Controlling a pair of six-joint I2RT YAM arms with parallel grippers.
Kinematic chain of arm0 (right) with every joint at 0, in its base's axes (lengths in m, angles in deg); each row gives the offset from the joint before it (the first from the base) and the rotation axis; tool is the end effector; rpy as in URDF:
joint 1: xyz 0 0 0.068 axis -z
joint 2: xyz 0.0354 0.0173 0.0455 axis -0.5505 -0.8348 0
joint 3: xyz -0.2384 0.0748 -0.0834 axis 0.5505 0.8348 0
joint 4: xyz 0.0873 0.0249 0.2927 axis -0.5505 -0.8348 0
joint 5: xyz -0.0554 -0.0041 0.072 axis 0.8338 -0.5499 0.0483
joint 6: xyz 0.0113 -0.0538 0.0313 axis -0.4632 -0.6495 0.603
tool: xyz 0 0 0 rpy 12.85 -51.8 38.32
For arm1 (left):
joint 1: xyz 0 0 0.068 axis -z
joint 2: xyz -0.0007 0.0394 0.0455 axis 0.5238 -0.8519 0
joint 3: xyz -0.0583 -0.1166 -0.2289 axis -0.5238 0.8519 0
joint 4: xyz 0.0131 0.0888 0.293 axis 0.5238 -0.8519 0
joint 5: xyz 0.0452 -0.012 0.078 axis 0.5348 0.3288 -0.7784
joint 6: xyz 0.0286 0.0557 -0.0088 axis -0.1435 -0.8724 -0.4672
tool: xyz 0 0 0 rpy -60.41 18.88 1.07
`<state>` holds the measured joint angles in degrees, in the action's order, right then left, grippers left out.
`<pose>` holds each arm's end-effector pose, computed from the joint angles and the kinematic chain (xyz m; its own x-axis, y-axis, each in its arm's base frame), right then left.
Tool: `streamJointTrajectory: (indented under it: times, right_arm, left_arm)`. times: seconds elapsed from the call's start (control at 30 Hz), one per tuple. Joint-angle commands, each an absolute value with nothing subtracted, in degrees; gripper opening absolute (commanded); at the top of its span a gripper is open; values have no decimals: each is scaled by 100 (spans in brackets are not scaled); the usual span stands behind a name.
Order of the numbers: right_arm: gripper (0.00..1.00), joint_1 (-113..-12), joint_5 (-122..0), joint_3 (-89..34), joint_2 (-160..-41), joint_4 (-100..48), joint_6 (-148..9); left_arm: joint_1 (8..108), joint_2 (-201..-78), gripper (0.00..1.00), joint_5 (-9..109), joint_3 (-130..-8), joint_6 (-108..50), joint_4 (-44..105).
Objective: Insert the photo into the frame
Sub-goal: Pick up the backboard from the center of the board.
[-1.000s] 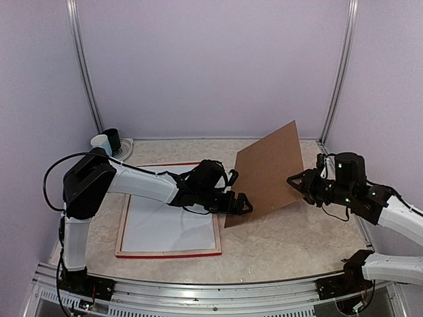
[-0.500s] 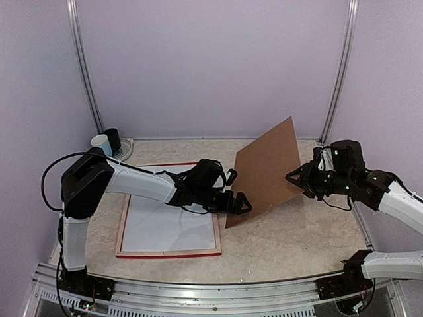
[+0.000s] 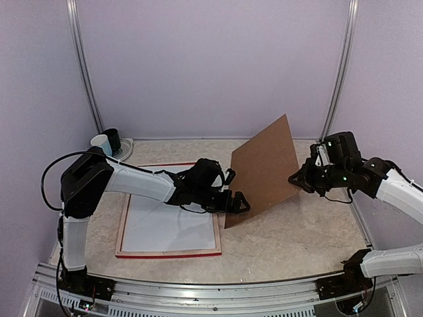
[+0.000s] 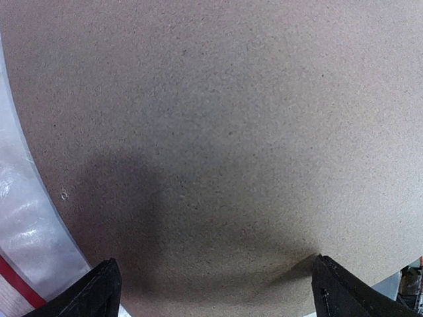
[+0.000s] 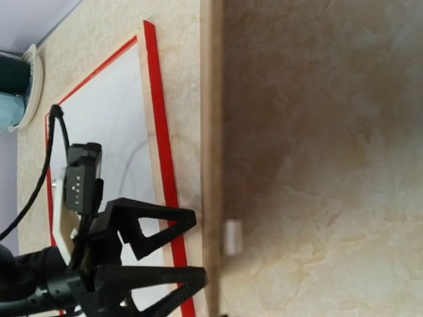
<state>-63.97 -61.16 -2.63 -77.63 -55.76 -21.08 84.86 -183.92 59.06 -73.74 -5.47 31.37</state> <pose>0.2386 0.1492 0.2737 -0.7955 0.4775 -0.3729 0.0967 0.7077 0.6999 0.2838 -0.4042 0.1018 -0.8289 0.2002 -0.5224 0.5217 0.6137 -0.5926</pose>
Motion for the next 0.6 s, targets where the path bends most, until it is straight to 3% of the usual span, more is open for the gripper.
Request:
streamJointTrajectory:
  times: [0.0,0.3,0.57]
  right_arm:
    - [0,-6461,-6280,-848,-7829,-5824,-2406]
    - [0,-6469,-6089,-1988,-8093,-6578,-2941]
    - [0,-6649,-5891,-2239,-8213,-6936,-3294]
  left_arm:
    - [8428,-18064,99,5804,-7354,-511,3033]
    - [8053,-17295,99,5600,-7672,-624,2474]
    - [7189,-15475,99,4848,-6049,-414,2078]
